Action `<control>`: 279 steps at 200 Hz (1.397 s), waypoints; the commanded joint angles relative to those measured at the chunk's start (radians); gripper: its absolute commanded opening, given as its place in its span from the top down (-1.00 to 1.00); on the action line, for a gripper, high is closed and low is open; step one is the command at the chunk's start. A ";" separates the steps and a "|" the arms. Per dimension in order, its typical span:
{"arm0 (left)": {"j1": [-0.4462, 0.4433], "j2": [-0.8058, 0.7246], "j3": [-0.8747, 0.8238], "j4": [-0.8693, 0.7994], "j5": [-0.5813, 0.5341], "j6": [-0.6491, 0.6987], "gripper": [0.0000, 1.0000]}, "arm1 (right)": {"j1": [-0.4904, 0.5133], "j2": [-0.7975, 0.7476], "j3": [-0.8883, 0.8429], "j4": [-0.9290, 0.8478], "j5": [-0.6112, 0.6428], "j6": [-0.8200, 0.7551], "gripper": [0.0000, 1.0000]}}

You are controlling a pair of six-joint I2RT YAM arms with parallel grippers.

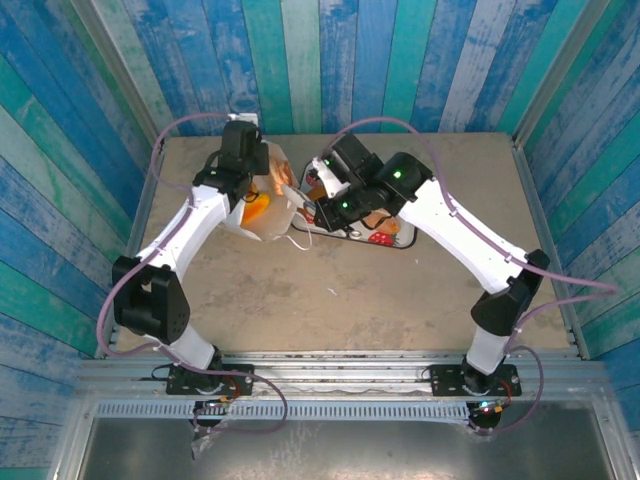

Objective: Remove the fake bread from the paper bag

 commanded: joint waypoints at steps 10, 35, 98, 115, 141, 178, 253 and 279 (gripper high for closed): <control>0.014 0.041 0.030 -0.027 0.003 -0.025 0.94 | 0.007 -0.079 -0.029 0.005 0.013 -0.018 0.98; 0.024 0.044 0.035 -0.041 0.001 -0.034 0.94 | 0.007 -0.122 -0.069 0.003 0.039 -0.008 0.98; 0.038 0.030 0.023 -0.051 -0.012 -0.029 0.95 | -0.004 -0.238 -0.167 0.004 0.122 0.011 0.99; 0.040 0.024 0.013 -0.051 -0.013 -0.027 0.95 | -0.014 -0.258 -0.189 0.000 0.139 0.014 0.99; 0.041 0.013 0.005 -0.052 -0.010 -0.022 0.94 | -0.043 -0.274 -0.227 -0.016 0.162 0.023 0.99; 0.041 -0.005 0.001 -0.053 -0.010 -0.016 0.95 | -0.091 -0.270 -0.278 -0.027 0.189 0.000 0.99; 0.041 -0.023 -0.013 -0.051 -0.007 -0.011 0.94 | -0.151 -0.161 -0.294 -0.031 0.251 -0.062 0.98; 0.040 -0.022 -0.012 -0.051 -0.003 -0.012 0.94 | -0.156 -0.101 -0.258 -0.065 0.301 -0.069 0.98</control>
